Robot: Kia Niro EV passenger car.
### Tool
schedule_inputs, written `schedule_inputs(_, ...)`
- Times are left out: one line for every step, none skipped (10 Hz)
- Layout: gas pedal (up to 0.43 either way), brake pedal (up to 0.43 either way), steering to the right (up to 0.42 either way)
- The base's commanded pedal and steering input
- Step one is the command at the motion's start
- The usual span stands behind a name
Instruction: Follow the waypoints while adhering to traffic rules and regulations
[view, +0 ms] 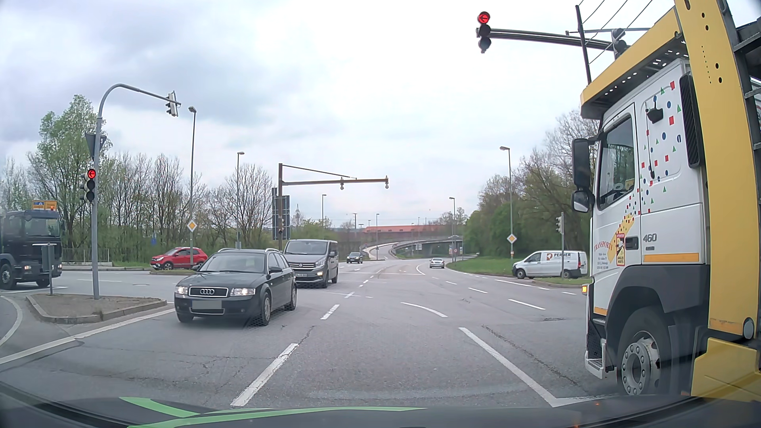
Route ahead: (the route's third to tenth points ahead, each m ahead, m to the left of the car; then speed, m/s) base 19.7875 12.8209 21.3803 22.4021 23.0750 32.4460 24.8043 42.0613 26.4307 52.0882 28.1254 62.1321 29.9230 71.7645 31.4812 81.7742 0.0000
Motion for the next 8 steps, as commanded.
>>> schedule_inputs(0.0,0.323,0.007)
schedule_inputs(0.0,0.323,0.008)
schedule_inputs(0.0,0.323,0.007)
schedule_inputs(0.0,0.323,0.007)
schedule_inputs(0.0,0.323,0.008)
schedule_inputs(0.0,0.323,0.007)
schedule_inputs(0.0,0.323,0.007)
schedule_inputs(0.0,0.323,0.007)
